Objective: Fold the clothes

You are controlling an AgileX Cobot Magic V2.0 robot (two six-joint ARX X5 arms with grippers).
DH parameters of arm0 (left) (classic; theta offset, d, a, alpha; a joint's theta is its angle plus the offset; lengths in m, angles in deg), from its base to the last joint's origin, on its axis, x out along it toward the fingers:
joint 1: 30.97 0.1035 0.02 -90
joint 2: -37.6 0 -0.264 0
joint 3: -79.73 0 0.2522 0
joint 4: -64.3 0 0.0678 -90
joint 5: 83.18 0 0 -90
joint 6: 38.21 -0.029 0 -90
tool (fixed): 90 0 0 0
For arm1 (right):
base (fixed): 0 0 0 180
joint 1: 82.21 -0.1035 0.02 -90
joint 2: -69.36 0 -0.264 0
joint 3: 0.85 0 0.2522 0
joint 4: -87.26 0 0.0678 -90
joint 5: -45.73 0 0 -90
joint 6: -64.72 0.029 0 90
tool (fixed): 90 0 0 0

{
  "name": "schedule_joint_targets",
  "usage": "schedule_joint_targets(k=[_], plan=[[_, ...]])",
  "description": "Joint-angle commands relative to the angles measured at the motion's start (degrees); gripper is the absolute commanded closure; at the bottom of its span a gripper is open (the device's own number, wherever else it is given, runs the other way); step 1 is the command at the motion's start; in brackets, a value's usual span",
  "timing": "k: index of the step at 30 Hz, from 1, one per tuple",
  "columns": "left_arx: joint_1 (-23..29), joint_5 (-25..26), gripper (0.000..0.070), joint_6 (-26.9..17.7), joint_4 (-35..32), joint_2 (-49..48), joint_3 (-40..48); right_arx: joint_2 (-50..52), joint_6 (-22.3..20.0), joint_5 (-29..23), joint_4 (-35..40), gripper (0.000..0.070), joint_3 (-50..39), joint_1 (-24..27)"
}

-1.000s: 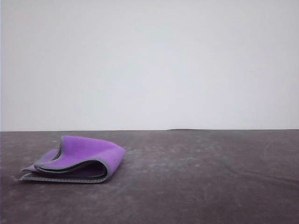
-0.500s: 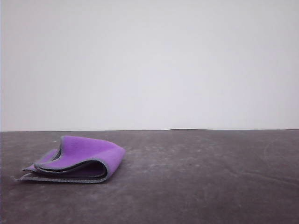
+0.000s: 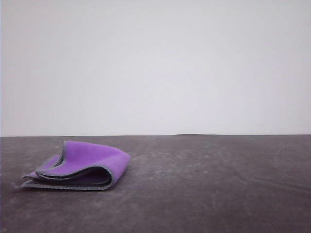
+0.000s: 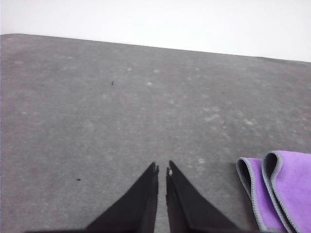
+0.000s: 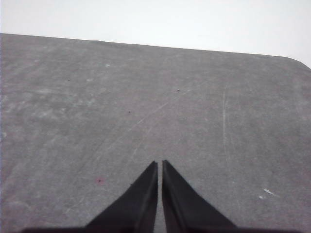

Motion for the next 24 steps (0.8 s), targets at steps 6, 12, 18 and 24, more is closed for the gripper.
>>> schedule_joint_targets(k=[6, 12, 18, 24], plan=[[0.1, -0.1, 0.0683, 0.0, 0.5, 0.0, 1.1, 0.1, 1.0, -0.2, 0.7, 0.0690, -0.2, -0.1], [0.1, -0.1, 0.0683, 0.0, 0.5, 0.0, 1.1, 0.1, 1.0, -0.2, 0.7, 0.0689, -0.2, -0.1], [0.1, -0.1, 0.0683, 0.0, 0.5, 0.0, 1.1, 0.1, 1.0, -0.2, 0.7, 0.0689, -0.2, -0.1], [0.1, -0.1, 0.0683, 0.0, 0.5, 0.0, 1.1, 0.1, 1.0, -0.2, 0.7, 0.0690, -0.2, -0.1]])
